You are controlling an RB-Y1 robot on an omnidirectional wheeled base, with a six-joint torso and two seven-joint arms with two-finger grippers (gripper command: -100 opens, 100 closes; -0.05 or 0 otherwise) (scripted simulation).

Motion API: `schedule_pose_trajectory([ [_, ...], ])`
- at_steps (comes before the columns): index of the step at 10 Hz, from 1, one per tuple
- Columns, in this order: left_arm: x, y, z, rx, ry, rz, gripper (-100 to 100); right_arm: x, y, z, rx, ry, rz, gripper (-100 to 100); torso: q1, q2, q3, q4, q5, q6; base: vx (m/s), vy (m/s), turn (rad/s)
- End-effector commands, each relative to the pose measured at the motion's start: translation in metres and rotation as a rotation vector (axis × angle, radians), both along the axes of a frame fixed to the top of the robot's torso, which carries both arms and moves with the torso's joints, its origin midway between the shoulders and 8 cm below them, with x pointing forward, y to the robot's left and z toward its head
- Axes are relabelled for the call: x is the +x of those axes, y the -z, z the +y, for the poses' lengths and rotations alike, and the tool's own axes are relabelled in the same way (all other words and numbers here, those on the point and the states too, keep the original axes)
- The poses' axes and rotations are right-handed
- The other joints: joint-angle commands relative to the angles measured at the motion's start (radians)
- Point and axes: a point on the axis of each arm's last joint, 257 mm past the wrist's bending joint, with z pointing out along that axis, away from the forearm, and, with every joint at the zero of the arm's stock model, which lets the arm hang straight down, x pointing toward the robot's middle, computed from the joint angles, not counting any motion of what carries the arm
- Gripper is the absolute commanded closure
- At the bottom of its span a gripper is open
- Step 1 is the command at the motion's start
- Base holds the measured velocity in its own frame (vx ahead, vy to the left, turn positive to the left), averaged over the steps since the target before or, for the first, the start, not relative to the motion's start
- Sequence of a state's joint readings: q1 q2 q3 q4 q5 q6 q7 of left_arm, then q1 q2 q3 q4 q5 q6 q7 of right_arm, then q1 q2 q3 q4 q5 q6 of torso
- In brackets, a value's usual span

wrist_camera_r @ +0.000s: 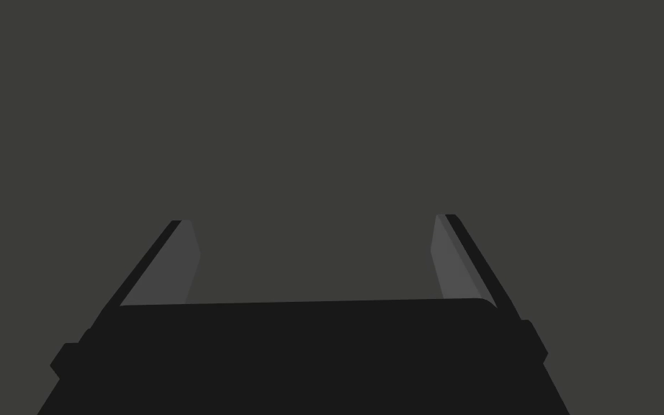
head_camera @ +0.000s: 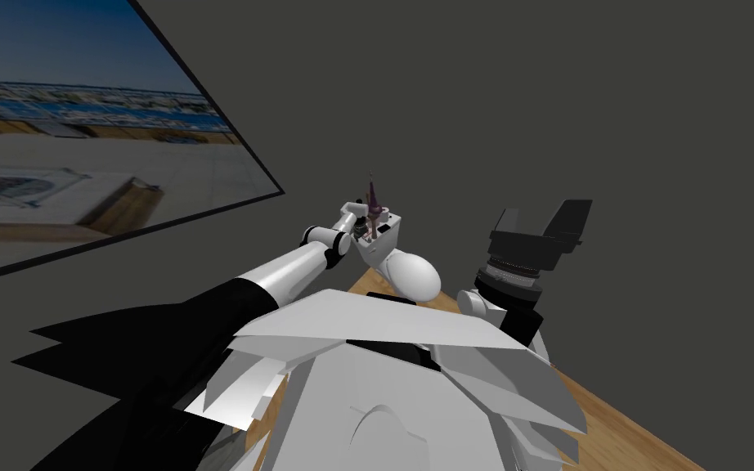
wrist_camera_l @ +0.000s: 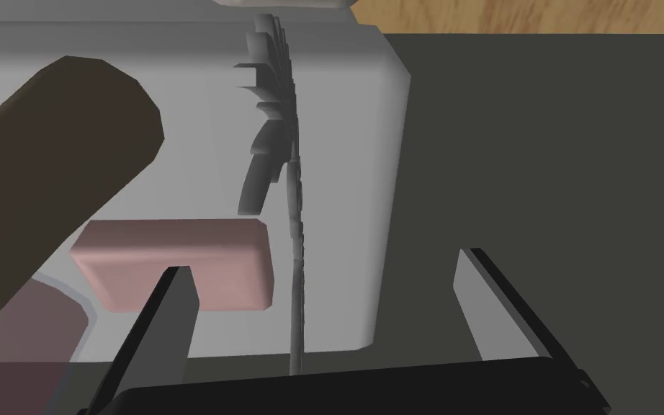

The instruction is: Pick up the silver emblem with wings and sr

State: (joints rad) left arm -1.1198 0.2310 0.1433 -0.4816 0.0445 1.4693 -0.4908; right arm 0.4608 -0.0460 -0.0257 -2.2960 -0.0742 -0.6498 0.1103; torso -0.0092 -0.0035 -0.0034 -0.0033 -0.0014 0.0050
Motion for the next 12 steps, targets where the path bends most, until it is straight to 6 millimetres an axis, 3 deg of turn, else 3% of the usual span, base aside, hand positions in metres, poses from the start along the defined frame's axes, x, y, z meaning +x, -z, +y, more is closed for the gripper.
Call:
schedule_pose_trajectory([
  [1, 0.0, 0.0, 0.0, 0.0, 0.0, 0.0, -100, 0.0, 0.0, 0.0, 0.0, 0.0, 0.0, 0, 0.0, 0.0, 0.0, 0.0, 0.0, 0.0, 0.0, 0.0, 0.0],
  [2, 0.0, 0.0, 0.0, 0.0, 0.001, 0.002, 0, 0.0, 0.0, 0.0, 0.0, 0.0, 0.0, 0, 0.001, 0.0, 0.0, 0.0, 0.0, 0.0, 0.0, 0.0, 0.0],
  [3, -0.009, 0.012, 0.023, -0.069, -0.093, 0.01, -100, 0.0, 0.0, 0.0, 0.0, 0.0, 0.0, 0, 0.001, 0.0, 0.0, 0.0, 0.0, 0.0, -0.065, 0.038, -0.322],
  [4, -0.01, 0.01, 0.043, -0.055, -0.12, 0.006, -100, 0.0, 0.0, 0.0, 0.0, 0.0, 0.0, 0, 0.004, 0.003, 0.001, 0.0, 0.001, 0.001, -0.08, 0.053, -0.386],
  [5, -0.017, 0.019, 0.047, -0.054, -0.127, 0.023, -100, 0.0, 0.0, 0.0, 0.0, 0.0, 0.0, 0, 0.005, 0.004, 0.002, 0.001, 0.001, 0.0, -0.045, 0.035, -0.452],
  [6, -0.025, 0.026, 0.068, -0.119, -0.216, 0.019, -100, 0.0, 0.0, 0.0, 0.0, 0.0, 0.0, 0, 0.004, 0.003, 0.002, 0.001, 0.001, 0.001, -0.077, 0.05, -0.483],
  [7, -0.046, 0.047, 0.09, -0.103, -0.253, 0.058, -100, 0.0, 0.0, 0.0, 0.0, 0.0, 0.0, 0, 0.005, 0.005, 0.002, 0.001, 0.001, 0.0, -0.091, 0.043, -0.409],
  [9, -0.061, 0.058, 0.114, -0.157, -0.347, 0.061, -100, 0.0, 0.0, 0.0, 0.0, 0.0, 0.0, 0, 0.004, 0.004, 0.002, 0.001, 0.001, 0.0, -0.069, 0.029, -0.361],
  [10, -0.074, 0.064, 0.139, -0.137, -0.383, 0.074, -100, 0.0, 0.0, 0.0, 0.0, 0.0, 0.0, 0, 0.006, 0.003, 0.001, -0.001, 0.002, 0.001, -0.089, 0.032, -0.465],
  [12, -0.087, 0.071, 0.151, -0.125, -0.405, 0.096, -100, 0.0, 0.0, 0.0, 0.0, 0.0, 0.0, 0, 0.008, -0.001, -0.004, -0.006, 0.005, -0.001, -0.031, 0.011, -0.188],
])
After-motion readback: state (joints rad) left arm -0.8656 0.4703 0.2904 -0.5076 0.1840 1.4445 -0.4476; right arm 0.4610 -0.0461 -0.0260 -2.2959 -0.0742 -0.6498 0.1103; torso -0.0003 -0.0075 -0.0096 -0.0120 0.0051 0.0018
